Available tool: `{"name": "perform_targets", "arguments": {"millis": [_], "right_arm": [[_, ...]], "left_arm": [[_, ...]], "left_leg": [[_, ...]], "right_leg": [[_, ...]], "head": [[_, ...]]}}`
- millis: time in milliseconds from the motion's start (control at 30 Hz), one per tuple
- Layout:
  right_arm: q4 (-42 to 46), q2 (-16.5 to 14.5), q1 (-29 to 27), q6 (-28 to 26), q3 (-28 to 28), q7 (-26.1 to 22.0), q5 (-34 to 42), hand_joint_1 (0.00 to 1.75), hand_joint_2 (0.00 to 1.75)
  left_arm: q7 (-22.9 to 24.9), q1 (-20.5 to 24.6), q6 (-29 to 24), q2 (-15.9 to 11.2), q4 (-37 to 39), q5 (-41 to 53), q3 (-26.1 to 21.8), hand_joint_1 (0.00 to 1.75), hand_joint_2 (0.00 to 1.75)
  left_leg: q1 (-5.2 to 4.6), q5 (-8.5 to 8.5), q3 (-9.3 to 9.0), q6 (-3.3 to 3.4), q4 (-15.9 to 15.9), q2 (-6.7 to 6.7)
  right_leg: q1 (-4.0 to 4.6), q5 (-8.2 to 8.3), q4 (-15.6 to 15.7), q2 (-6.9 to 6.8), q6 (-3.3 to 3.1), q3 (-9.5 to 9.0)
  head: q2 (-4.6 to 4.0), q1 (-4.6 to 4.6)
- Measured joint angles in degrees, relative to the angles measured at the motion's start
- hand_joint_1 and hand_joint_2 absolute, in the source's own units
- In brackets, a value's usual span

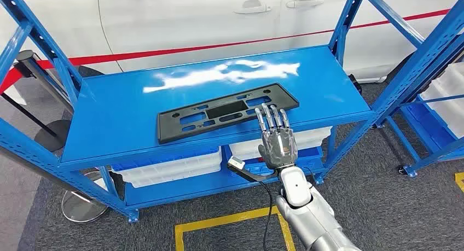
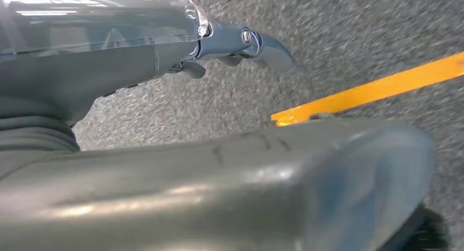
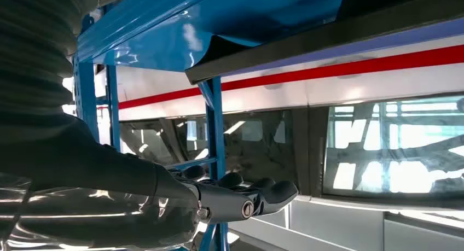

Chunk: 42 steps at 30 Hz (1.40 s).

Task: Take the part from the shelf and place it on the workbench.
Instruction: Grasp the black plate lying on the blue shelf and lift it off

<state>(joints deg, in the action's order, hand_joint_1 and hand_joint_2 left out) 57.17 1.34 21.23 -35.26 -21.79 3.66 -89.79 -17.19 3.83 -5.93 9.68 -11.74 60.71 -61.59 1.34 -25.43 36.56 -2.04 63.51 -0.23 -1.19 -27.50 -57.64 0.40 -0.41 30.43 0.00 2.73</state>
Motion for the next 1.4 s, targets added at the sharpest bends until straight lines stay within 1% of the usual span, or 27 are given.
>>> {"name": "perform_targets", "arguments": {"millis": [67, 100, 200, 267, 300, 367, 400, 433, 467, 533, 567, 600, 667, 733, 767, 800, 867, 900, 933, 967, 1000, 1033, 1100, 1133, 1267, 1333, 1400], "right_arm": [[-0.16, 0.07, 0.0, 0.27, 0.0, 0.19, 0.0, 0.0, 1.75], [-0.27, 0.13, -0.05, 0.57, 0.01, 0.35, 0.0, 0.0, 1.75], [-0.35, 0.28, -0.39, 0.98, 0.02, 0.58, -0.01, 0.0, 1.75], [-0.33, 0.49, -0.41, 1.16, 0.03, 0.6, -0.02, 0.0, 1.75], [-0.32, 0.63, -0.41, 1.38, 0.03, 0.61, -0.02, 0.0, 1.75], [-0.32, 0.9, -0.58, 2.12, 0.01, 0.7, -0.02, 0.0, 1.75], [-0.32, 0.98, -0.73, 2.5, -0.03, 0.74, -0.02, 0.0, 1.75], [-0.32, 1.03, -0.86, 2.86, -0.06, 0.78, -0.02, 0.0, 1.75], [-0.3, 1.08, -0.93, 3.13, -0.09, 0.78, -0.02, 0.0, 1.75], [-0.02, 1.14, -0.92, 3.74, -0.13, 0.78, -0.02, 0.0, 1.75], [0.25, 1.18, -0.9, 4.05, -0.13, 0.78, -0.02, 0.0, 1.75], [0.64, 1.21, -0.92, 4.39, -0.13, 0.76, -0.02, 0.0, 1.75], [1.61, 1.23, -1.1, 5.01, -0.11, 0.7, -0.02, 0.0, 1.75], [2.84, 1.23, -1.3, 5.48, -0.05, 0.6, -0.02, 0.0, 1.75], [3.5, 1.2, -1.3, 5.76, 0.0, 0.5, -0.02, 0.0, 1.75], [4.14, 1.13, -1.26, 6.09, 0.04, 0.3, -0.03, 0.0, 1.75], [5.12, 0.88, -1.21, 6.85, 0.09, -0.25, -0.05, 0.0, 1.75], [5.42, 0.69, -1.22, 7.16, 0.09, -0.6, -0.06, 0.0, 1.75], [5.62, 0.46, -1.21, 7.41, 0.09, -0.95, -0.07, 0.0, 1.75], [5.79, 0.16, -1.14, 7.68, 0.1, -1.4, -0.07, 0.0, 1.75], [5.95, -0.21, -0.98, 7.98, 0.1, -1.87, -0.07, 0.0, 1.75], [6.07, -0.63, -0.69, 8.33, 0.11, -2.28, -0.07, 0.0, 1.75], [6.19, -1.59, 0.23, 9.15, 0.1, -2.71, -0.07, 0.0, 1.75], [6.19, -2.04, 0.75, 9.51, 0.09, -2.74, -0.07, 0.0, 1.75], [6.18, -3.28, 2.08, 10.7, 0.06, -2.73, -0.07, 0.0, 1.75], [6.14, -3.54, 2.51, 10.98, 0.05, -2.71, -0.07, 0.0, 1.75], [5.88, -3.63, 2.73, 11.27, 0.01, -2.61, -0.07, 0.0, 1.75]], "left_arm": [[-0.7, -0.11, 1.01, -0.11, 0.06, -0.11, 0.0, 0.0, 0.0], [-1.26, -0.12, 1.86, -0.22, 0.09, -0.19, 0.0, 0.0, 0.0], [-1.75, -0.22, 3.32, -0.66, 0.13, -0.27, 0.0, 0.0, 0.0], [-1.75, -0.31, 3.57, -0.81, 0.13, -0.27, 0.0, 0.0, 0.0], [-1.74, -0.26, 3.61, -0.86, 0.13, -0.26, 0.0, 0.0, 0.0], [-1.73, -0.13, 3.61, -0.96, 0.13, -0.15, 0.0, 0.0, 0.0], [-1.71, -0.1, 3.51, -1.02, 0.13, -0.02, 0.01, 0.0, 0.0], [-1.67, -0.1, 3.38, -1.06, 0.13, 0.14, 0.02, 0.0, 0.0], [-1.63, -0.11, 3.27, -1.08, 0.13, 0.27, 0.03, 0.0, 0.0], [-1.58, -0.14, 3.3, -1.09, 0.13, 0.45, 0.12, 0.0, 0.0], [-1.58, -0.11, 3.4, -1.07, 0.16, 0.62, 0.2, 0.0, 0.0], [-1.52, -0.07, 3.52, -1.05, 0.19, 0.82, 0.28, 0.0, 0.0], [-1.23, 0.07, 3.68, -1.03, 0.24, 1.33, 0.47, 0.0, 0.0], [-0.95, 0.21, 3.82, -1.11, 0.24, 1.89, 0.81, 0.0, 0.0], [-0.89, 0.26, 3.93, -1.17, 0.24, 2.22, 1.06, 0.0, 0.0], [-0.88, 0.31, 4.05, -1.23, 0.24, 2.57, 1.32, 0.0, 0.0], [-0.88, 0.36, 4.33, -1.3, 0.24, 3.08, 1.71, 0.0, 0.0], [-0.89, 0.38, 4.43, -1.31, 0.24, 3.22, 1.83, 0.0, 0.0], [-0.9, 0.38, 4.51, -1.32, 0.24, 3.32, 1.93, 0.0, 0.0], [-0.9, 0.38, 4.55, -1.34, 0.24, 3.38, 2.05, 0.0, 0.0], [-0.9, 0.39, 4.55, -1.37, 0.24, 3.4, 2.17, 0.0, 0.0], [-0.9, 0.44, 4.55, -1.42, 0.24, 3.4, 2.28, 0.0, 0.0], [-0.89, 0.59, 4.55, -1.48, 0.24, 3.44, 2.48, 0.0, 0.0], [-0.86, 0.67, 4.55, -1.49, 0.24, 3.46, 2.57, 0.0, 0.0], [-0.48, 0.64, 4.68, -1.49, 0.24, 3.56, 2.74, 0.0, 0.0], [-0.37, 0.68, 4.71, -1.49, 0.24, 3.6, 2.76, 0.0, 0.0], [-0.23, 0.7, 4.74, -1.49, 0.24, 3.78, 2.79, 0.0, 0.0]], "left_leg": [[-0.16, 0.65, -0.28, 0.06, -2.2, 0.02], [-0.29, 1.64, -0.58, 0.43, -3.93, 0.05], [-0.65, 1.63, -0.66, 2.19, -4.46, 0.09], [-0.61, 1.44, -1.12, 2.91, -4.81, 0.11], [-0.59, 1.33, -1.37, 3.24, -4.96, 0.12], [-0.79, 0.96, -1.7, 3.79, -4.98, 0.07], [-0.93, 0.78, -1.87, 3.95, -4.98, 0.02], [-1.1, 0.59, -2.09, 4.06, -4.97, -0.05], [-1.28, 0.39, -2.38, 4.12, -4.96, -0.13], [-1.55, -0.04, -3.07, 4.12, -4.98, -0.24], [-1.71, -0.24, -3.26, 4.03, -4.93, -0.26], [-1.74, -0.37, -3.31, 3.85, -4.91, -0.25], [-1.69, -0.47, -3.23, 3.32, -4.94, -0.18], [-1.69, -0.7, -3.39, 2.71, -4.98, -0.14], [-1.71, -1.42, -3.14, 2.4, -4.12, -0.12], [-1.66, -2.68, -2.37, 2.07, -2.18, -0.12], [-1.24, -6.17, 0.8, 1.46, 4.67, -0.1], [-1.01, -7.37, 2.49, 1.17, 8.06, -0.1], [-0.8, -7.62, 3.52, 0.91, 9.98, -0.09], [-0.6, -6.78, 3.59, 0.69, 9.87, -0.07], [-0.42, -4.99, 2.54, 0.55, 7.5, -0.06], [-0.28, -2.81, 0.7, 0.5, 3.6, -0.01], [-0.3, -0.33, -2.54, 0.78, -3.21, 0.04], [-0.4, -0.04, -3.23, 1.05, -4.79, 0.02], [-0.47, 0.26, -3.43, 2.6, -5.7, -0.12], [-0.34, 0.51, -3.5, 3.21, -6.02, -0.07], [-0.41, 0.51, -3.41, 3.43, -6.01, -0.06]], "right_leg": [[-0.01, -0.36, -0.11, 0.01, 0.39, -0.14], [-0.01, -0.68, -0.21, 0.0, 0.78, -0.21], [0.01, -1.43, -0.28, -0.04, 1.97, -0.15], [-0.14, -2.75, -2.12, -0.14, 2.49, 0.46], [-0.16, -4.05, -4.75, -0.19, 2.63, 1.75], [-0.07, -6.8, -12.4, -0.22, 2.74, 6.15], [-0.04, -7.34, -15.45, -0.23, 2.74, 8.25], [-0.02, -6.79, -16.65, -0.23, 2.63, 9.51], [0.08, -5.11, -15.58, -0.23, 2.38, 9.65], [0.54, -0.24, -8.58, -0.24, 1.31, 7.33], [0.84, 1.49, -5.1, -0.29, 0.69, 5.98], [1.12, 2.39, -2.7, -0.33, 0.22, 5.05], [1.48, 2.44, -1.31, -0.32, -0.2, 4.59], [1.23, 2.62, -0.55, -0.28, -0.43, 4.21], [0.98, 2.76, -0.09, -0.32, -0.61, 3.9], [0.71, 2.91, 0.33, -0.37, -0.78, 3.59], [0.56, 2.96, 0.55, -0.44, -0.99, 3.36], [0.56, 2.94, 0.53, -0.44, -1.0, 3.36], [0.55, 2.91, 0.5, -0.43, -0.98, 3.36], [0.51, 2.86, 0.43, -0.4, -0.91, 3.35], [0.46, 2.79, 0.33, -0.36, -0.8, 3.31], [0.42, 2.67, 0.18, -0.3, -0.63, 3.27], [0.56, 2.45, -0.23, -0.16, -0.06, 3.37], [0.65, 2.41, -0.35, -0.12, 0.27, 3.46], [0.5, 1.84, -1.05, -0.24, 1.55, 3.74], [0.33, -1.11, -5.77, -0.28, 1.97, 5.83], [0.34, -4.68, -13.53, -0.28, 2.22, 9.49]], "head": [[0.0, 0.0], [0.0, -0.01], [0.0, -0.02], [0.0, -0.02], [0.0, -0.02], [0.0, -0.02], [0.0, -0.02], [0.0, -0.02], [0.0, -0.02], [0.0, -0.02], [0.0, -0.01], [0.0, -0.02], [0.0, -0.04], [0.0, -0.05], [0.0, -0.05], [0.0, -0.05], [0.0, -0.04], [0.0, -0.04], [0.0, -0.04], [0.0, -0.04], [0.0, -0.04], [0.0, -0.04], [0.0, -0.04], [0.0, -0.04], [0.0, -0.04], [0.0, -0.04], [0.0, -0.04]]}}
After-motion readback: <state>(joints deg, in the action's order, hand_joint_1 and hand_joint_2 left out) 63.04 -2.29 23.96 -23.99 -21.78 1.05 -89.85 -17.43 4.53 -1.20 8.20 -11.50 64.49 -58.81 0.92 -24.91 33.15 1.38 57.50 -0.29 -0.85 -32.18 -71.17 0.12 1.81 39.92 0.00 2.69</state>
